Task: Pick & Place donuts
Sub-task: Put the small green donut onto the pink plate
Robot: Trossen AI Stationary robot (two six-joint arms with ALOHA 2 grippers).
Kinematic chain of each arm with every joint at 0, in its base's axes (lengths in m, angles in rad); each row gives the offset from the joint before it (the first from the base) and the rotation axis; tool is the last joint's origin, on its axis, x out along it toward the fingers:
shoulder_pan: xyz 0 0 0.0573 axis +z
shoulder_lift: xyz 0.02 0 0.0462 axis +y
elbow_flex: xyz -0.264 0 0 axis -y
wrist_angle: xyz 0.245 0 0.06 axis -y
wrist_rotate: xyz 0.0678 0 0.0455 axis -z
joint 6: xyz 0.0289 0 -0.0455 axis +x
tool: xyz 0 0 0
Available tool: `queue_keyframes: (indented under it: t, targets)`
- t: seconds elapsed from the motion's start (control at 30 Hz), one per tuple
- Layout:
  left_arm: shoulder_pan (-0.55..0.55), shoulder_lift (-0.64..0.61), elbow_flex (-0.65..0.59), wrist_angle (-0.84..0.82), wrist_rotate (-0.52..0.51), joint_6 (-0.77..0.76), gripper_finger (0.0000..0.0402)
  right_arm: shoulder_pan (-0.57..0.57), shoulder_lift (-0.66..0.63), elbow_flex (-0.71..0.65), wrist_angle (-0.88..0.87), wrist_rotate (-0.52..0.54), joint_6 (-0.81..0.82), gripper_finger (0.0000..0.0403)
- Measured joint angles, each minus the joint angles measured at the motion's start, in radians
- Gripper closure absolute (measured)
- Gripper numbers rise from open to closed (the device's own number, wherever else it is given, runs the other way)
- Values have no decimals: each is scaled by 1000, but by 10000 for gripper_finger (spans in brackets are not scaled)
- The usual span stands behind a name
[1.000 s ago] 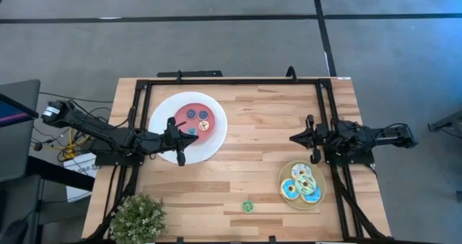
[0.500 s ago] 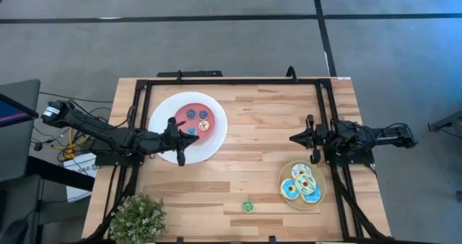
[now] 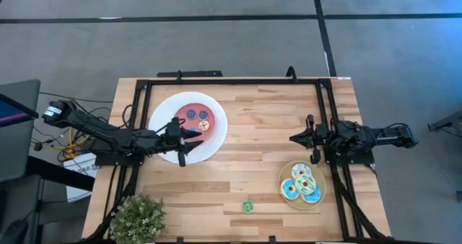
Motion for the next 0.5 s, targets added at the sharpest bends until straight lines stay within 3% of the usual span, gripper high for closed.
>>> queue_keyframes:
  t: [0.17, 0.3, 0.4, 0.5]
  targets:
    - [-1, 155, 34, 148, 76, 18, 196, 0, 0, 0, 0, 0, 0, 399]
    - [-16, 357, 183, 144, 113, 81, 180, 0, 0, 0, 1, 0, 0, 398]
    - [-30, 515, 356, 36, 171, 158, 182, 0, 0, 0, 1, 0, 0, 399]
    - [-43, 657, 583, -236, 212, 170, 184, 0, 0, 0, 1, 0, 0, 399]
